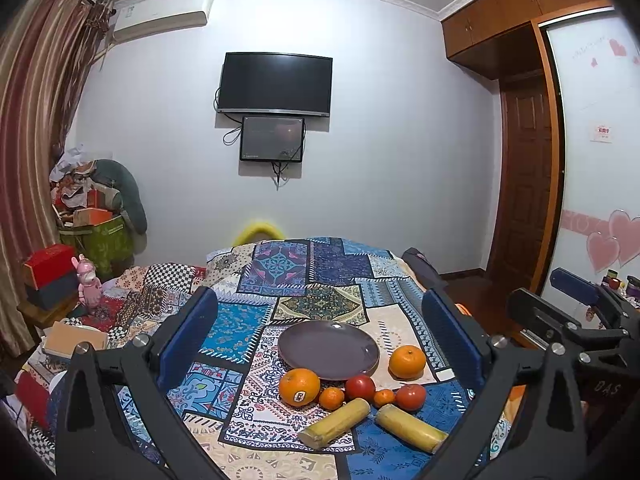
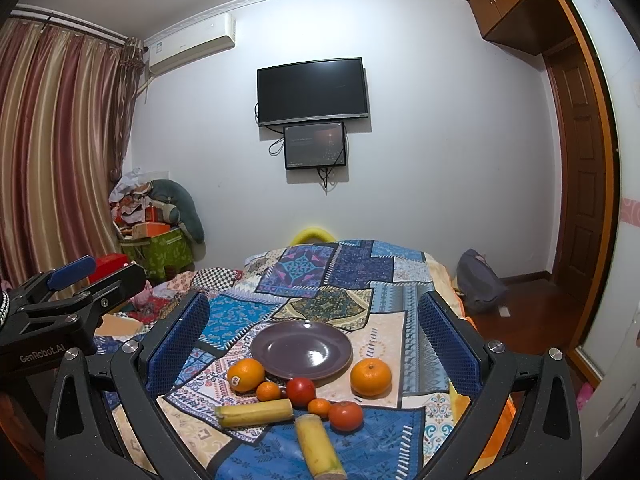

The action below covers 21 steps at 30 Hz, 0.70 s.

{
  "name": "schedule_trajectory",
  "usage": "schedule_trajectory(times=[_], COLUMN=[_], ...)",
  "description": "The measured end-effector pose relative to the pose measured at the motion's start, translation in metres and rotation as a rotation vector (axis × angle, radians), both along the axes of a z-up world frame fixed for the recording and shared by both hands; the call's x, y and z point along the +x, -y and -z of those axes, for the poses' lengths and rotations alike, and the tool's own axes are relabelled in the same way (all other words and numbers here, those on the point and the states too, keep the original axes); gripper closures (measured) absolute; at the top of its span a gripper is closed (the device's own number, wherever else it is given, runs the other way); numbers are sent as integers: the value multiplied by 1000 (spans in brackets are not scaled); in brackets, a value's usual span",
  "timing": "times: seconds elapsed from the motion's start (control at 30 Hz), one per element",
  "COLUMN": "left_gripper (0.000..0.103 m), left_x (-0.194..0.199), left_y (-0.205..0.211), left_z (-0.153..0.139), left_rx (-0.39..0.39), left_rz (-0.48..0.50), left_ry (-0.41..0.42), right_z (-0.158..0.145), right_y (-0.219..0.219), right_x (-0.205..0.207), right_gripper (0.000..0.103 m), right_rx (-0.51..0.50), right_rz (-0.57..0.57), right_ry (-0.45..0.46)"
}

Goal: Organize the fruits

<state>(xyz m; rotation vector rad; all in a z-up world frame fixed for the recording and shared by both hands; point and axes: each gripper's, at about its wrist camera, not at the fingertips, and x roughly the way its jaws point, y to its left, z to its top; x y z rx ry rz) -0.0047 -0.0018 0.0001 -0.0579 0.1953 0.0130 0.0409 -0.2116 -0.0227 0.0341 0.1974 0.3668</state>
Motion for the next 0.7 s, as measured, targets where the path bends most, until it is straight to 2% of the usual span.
schedule_trajectory(times=[0.43,0.7], left_gripper=[0,2], left_x=[3,13], left_y=[3,6], left_z=[3,9], left_rx=[12,26], left_rz=[-5,8], left_ry=[5,-13], right_z=[1,10], right_y=[0,0], right_x=[2,15], right_gripper=[0,0], right_rx=[5,-9], right_rz=[-12,1], right_ry=[-4,-38])
